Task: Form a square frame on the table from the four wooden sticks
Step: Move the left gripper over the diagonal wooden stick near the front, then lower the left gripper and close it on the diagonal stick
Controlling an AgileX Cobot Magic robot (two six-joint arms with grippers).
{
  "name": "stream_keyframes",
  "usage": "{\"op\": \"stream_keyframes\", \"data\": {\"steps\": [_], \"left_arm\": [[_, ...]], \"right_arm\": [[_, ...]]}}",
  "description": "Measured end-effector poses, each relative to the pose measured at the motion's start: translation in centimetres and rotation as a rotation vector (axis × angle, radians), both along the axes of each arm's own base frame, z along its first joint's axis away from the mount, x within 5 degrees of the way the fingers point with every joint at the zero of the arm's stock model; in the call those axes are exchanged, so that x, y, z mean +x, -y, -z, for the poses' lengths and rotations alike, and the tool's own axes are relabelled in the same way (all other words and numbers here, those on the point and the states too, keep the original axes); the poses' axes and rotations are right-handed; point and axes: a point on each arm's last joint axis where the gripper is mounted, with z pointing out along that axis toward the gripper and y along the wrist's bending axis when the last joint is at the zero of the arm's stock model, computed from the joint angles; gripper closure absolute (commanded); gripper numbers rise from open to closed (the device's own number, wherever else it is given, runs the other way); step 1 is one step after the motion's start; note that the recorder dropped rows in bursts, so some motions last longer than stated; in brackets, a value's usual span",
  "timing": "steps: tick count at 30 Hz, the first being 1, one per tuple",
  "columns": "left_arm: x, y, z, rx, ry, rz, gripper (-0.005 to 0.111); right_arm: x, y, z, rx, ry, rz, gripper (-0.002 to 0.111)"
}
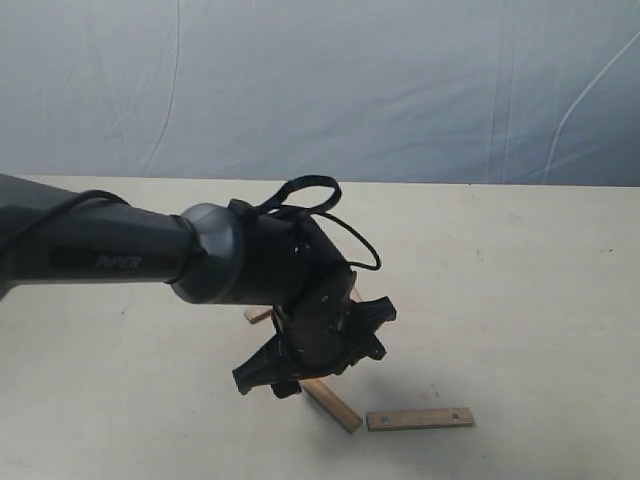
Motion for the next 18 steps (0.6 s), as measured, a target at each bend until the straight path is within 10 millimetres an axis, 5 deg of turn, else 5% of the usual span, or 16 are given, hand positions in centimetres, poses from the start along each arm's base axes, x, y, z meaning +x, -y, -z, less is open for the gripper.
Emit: {"op": "stream_keyframes", "data": {"steps": [10, 17, 18], "left_arm": [[-0.4, 0.3, 1.5, 0.023, -0.021, -0.056, 0.049], [-0.3, 0.3, 1.6, 0.027, -0.019, -0.072, 0.106], [-0.3, 0.2, 1.6, 0.032, -0.013, -0.068, 0.106]], "right_arm": [[0.0, 0.0, 0.0, 0.0, 0.0, 0.0, 0.109], [0.0, 0.0, 0.0, 0.0, 0.0, 0.0, 0.109], [0.0, 0.0, 0.0, 0.0, 0.0, 0.0, 0.109]]}}
